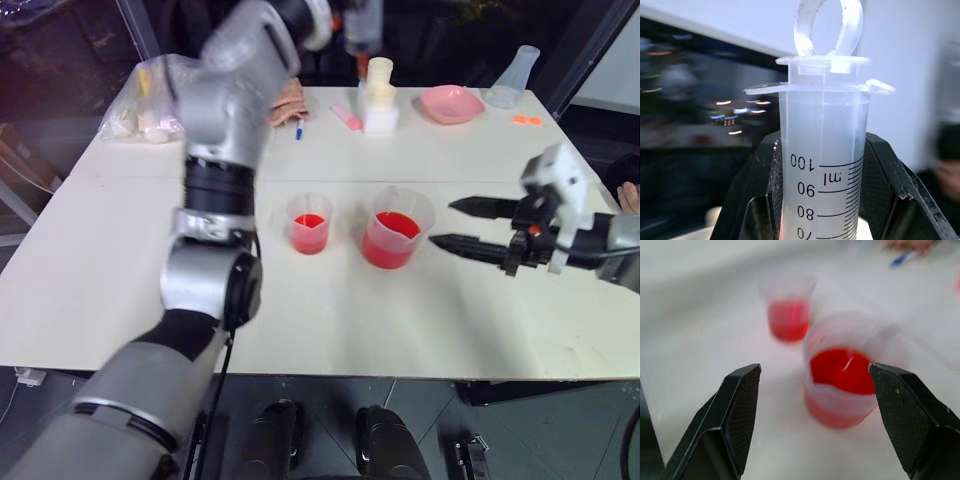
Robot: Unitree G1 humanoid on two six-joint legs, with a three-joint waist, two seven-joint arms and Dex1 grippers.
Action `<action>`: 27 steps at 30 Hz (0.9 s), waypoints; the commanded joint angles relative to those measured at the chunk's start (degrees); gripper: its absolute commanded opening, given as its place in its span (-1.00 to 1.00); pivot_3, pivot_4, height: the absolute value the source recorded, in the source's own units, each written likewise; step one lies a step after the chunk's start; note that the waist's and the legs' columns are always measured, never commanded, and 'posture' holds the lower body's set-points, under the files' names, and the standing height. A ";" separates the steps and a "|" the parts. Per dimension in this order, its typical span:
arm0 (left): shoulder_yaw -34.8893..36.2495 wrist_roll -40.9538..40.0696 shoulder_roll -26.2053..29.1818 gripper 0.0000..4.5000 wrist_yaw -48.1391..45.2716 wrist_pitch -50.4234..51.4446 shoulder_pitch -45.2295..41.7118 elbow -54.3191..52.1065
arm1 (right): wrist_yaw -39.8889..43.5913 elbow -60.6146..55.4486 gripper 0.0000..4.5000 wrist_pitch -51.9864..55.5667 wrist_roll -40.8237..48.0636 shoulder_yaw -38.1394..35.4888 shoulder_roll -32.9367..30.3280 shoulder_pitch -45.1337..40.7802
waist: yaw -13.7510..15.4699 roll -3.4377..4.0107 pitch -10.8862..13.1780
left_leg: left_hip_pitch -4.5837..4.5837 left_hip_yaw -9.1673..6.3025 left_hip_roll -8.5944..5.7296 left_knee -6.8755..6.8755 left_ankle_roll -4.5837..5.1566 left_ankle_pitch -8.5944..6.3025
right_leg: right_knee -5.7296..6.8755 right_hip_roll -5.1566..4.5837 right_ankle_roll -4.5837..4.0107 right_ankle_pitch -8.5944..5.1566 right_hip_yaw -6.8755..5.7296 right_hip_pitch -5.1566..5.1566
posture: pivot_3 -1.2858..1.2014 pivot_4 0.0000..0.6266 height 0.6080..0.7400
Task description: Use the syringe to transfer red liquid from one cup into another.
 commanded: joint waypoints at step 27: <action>-13.87 4.40 -8.05 -0.32 -17.94 -11.56 21.78 -1.80 | -45.05 3.15 0.59 -8.59 43.23 -0.06 0.65 -9.34 | 0.40 0.02 -0.01 | -0.02 0.03 0.00 0.04 0.38 -0.04 | -0.05 -0.02 -0.04 0.03 0.00 0.06 | 0.03 -0.52 1.00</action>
